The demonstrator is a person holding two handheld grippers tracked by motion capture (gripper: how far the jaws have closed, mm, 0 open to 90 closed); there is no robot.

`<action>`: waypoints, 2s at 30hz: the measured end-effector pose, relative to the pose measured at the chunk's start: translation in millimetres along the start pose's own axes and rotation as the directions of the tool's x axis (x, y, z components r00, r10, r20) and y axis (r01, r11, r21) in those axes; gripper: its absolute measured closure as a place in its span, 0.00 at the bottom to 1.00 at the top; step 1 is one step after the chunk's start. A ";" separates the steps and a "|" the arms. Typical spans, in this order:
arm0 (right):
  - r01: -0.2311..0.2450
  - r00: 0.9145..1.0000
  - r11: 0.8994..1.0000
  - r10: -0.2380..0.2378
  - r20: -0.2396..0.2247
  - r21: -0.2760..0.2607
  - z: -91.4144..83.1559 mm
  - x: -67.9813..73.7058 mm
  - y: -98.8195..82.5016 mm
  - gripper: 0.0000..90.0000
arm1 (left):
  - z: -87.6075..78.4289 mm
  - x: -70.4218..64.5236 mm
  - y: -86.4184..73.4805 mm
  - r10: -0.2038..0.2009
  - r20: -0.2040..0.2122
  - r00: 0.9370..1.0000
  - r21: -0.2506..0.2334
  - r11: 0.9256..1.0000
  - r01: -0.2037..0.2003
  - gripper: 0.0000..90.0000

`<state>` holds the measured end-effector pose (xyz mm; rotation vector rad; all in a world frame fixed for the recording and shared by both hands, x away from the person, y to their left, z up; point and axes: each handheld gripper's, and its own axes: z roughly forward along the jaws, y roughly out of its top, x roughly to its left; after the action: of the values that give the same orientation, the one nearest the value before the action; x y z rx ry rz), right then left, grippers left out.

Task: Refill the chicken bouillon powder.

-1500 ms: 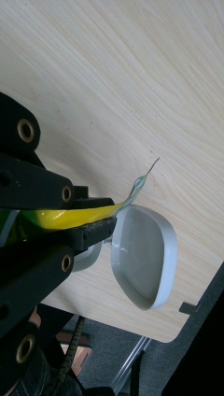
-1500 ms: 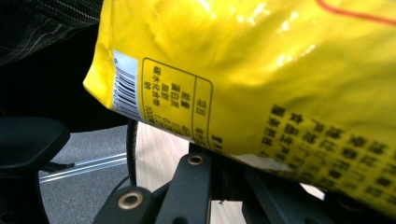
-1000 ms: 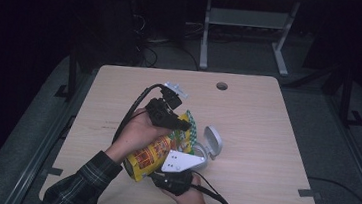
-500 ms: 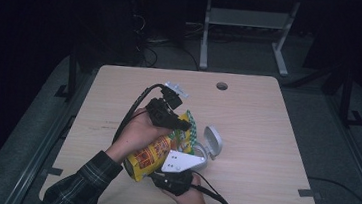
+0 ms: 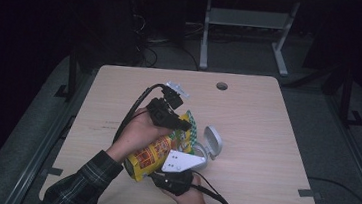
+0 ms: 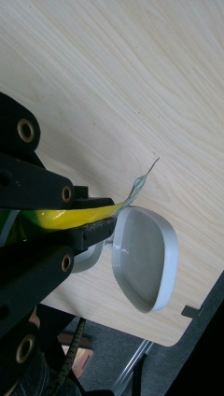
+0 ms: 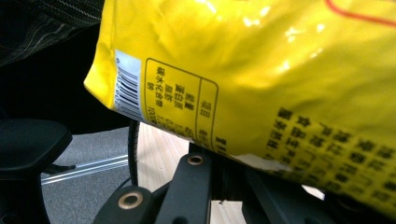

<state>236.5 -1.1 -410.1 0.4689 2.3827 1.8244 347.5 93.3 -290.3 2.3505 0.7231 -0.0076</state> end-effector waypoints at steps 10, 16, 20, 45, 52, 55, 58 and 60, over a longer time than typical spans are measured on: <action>0.003 1.000 1.000 -0.003 0.000 0.000 -0.1 0.3 0.0 1.00 | -0.2 -0.4 -0.2 0.001 0.000 1.000 -0.002 1.000 -0.001 1.00; 0.003 1.000 1.000 -0.003 0.001 0.001 0.0 0.4 0.0 1.00 | -0.1 0.2 -0.2 -0.001 0.003 1.000 0.001 1.000 0.001 1.00; 0.003 1.000 1.000 -0.003 0.002 0.002 0.0 0.6 -0.1 1.00 | 0.1 0.7 -0.2 0.000 0.004 1.000 0.002 1.000 0.000 1.00; -0.001 1.000 1.000 0.001 -0.002 -0.002 -0.6 0.8 0.4 1.00 | 1.0 0.9 1.4 -0.006 0.006 1.000 0.010 1.000 0.005 1.00; -0.002 1.000 1.000 0.002 -0.002 -0.002 -0.7 0.9 0.6 1.00 | 1.1 0.7 1.7 -0.007 0.004 1.000 0.012 1.000 0.007 1.00; -0.002 1.000 1.000 0.002 -0.003 -0.003 -0.8 1.0 0.7 1.00 | 1.0 0.4 2.1 -0.007 0.001 1.000 0.015 1.000 0.007 1.00; -0.005 1.000 1.000 0.005 -0.004 -0.004 -1.0 1.2 0.9 1.00 | 1.0 0.2 2.4 -0.005 0.001 1.000 0.017 1.000 0.005 1.00; -0.005 1.000 1.000 0.005 -0.004 -0.005 -1.1 1.4 1.1 1.00 | 1.1 -0.2 2.5 -0.007 0.000 1.000 0.014 1.000 0.007 1.00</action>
<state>235.1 -1.5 -408.7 0.4713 2.3811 1.8343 348.8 90.9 -289.5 2.3615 0.7337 -0.0160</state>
